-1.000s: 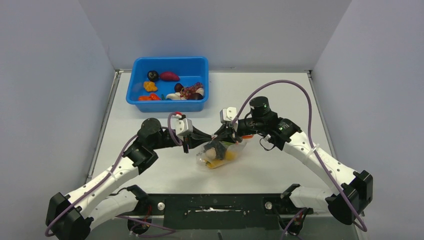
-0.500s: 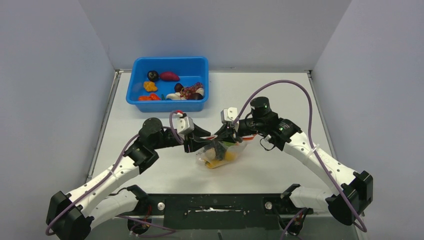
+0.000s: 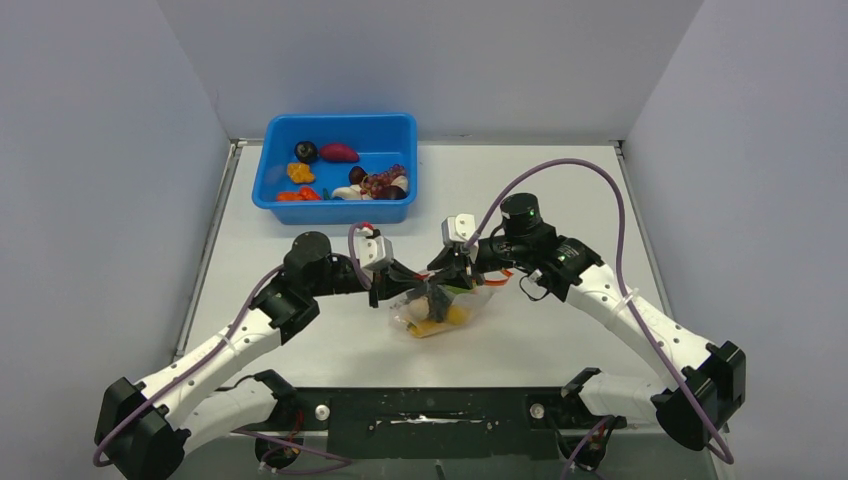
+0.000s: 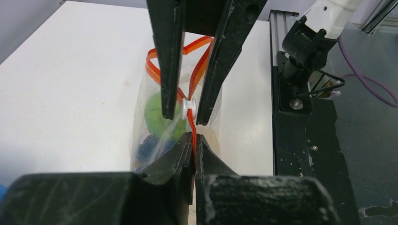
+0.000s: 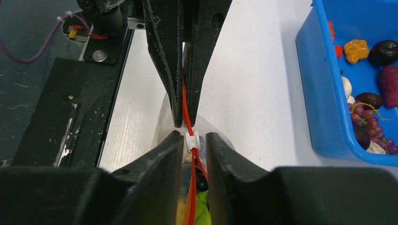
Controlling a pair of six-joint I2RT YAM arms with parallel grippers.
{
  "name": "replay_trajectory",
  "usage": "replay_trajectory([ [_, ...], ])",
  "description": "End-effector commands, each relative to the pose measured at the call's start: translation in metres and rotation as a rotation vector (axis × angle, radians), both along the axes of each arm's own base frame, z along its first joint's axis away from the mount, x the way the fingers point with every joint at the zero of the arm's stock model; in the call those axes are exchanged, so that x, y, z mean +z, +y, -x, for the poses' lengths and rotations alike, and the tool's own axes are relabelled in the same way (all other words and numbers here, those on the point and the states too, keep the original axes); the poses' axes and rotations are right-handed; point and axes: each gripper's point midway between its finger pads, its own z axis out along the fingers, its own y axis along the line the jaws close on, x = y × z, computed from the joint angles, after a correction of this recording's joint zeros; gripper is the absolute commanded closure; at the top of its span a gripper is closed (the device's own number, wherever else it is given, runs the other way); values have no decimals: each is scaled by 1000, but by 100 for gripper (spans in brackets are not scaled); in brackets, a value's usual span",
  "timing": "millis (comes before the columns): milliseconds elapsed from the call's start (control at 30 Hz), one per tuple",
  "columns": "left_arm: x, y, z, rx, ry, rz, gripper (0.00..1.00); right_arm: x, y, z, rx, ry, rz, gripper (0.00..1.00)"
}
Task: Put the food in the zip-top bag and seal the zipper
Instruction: Zip the zipper food storage bag at the center of the board.
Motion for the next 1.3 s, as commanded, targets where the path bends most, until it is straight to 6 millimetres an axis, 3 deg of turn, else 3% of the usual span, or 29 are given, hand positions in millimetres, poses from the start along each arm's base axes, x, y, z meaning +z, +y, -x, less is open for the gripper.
replay_trajectory([
  [0, 34, -2, 6, -43, -88, 63, 100, 21, 9, 1, 44, -44, -62, 71],
  [100, 34, -1, 6, -43, -88, 64, 100, 22, 12, 3, 58, -48, -70, 74],
  [267, 39, 2, 5, -23, -111, 75, 100, 21, 13, 0, 54, -44, -65, 100],
  [800, 59, 43, -14, 178, -265, 37, 100, 7, -17, -24, -122, -18, 50, 100],
  [1267, 63, 74, -39, 393, -292, -24, 100, 1, -49, -29, -275, 18, 161, 100],
])
